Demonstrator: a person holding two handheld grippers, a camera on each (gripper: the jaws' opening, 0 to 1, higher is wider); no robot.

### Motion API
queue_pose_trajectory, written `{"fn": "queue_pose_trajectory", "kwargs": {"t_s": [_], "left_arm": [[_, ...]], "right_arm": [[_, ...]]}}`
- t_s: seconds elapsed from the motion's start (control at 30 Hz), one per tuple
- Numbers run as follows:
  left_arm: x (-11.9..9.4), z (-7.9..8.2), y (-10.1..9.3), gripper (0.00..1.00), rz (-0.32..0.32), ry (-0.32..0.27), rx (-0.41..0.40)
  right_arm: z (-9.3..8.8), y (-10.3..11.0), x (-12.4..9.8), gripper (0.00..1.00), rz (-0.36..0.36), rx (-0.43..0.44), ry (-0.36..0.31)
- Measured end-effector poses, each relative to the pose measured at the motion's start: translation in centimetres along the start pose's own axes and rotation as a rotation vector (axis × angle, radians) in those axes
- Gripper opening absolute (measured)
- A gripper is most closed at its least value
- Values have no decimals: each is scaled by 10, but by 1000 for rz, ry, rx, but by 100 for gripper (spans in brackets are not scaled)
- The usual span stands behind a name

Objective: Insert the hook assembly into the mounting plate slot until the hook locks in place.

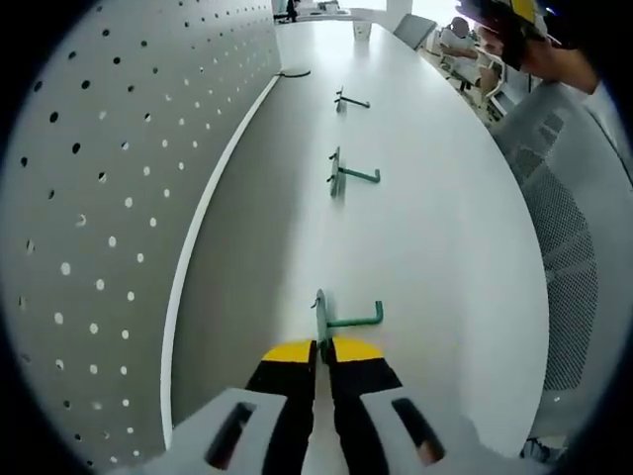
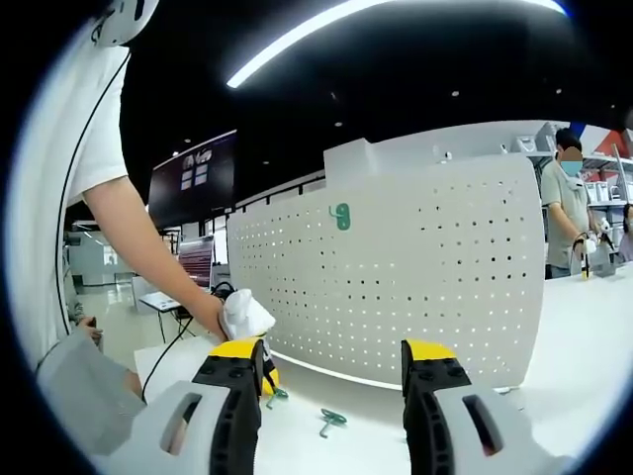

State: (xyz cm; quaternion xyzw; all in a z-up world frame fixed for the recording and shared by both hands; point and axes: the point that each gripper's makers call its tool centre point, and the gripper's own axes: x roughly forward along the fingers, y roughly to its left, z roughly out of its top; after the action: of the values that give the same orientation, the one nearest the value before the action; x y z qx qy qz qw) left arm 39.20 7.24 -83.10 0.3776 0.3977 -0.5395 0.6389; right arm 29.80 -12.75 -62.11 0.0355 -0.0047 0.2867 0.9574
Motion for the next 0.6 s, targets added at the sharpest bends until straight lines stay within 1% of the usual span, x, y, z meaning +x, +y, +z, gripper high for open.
{"fn": "queue_pose_trajectory", "kwargs": {"t_s": [0.2,0.3,0.37,0.6], "left_arm": [[0,-1,0,4,6,7,-6],[-1,0,0,4,12,4,4],[-1,0,0,4,13,4,24],[-1,0,0,3,14,6,18]], "right_arm": [[0,0,0,53,-1,2,0],[0,0,0,53,-1,2,-1],[0,0,0,53,0,2,0],[-1,2,1,53,7,-1,4]]}}
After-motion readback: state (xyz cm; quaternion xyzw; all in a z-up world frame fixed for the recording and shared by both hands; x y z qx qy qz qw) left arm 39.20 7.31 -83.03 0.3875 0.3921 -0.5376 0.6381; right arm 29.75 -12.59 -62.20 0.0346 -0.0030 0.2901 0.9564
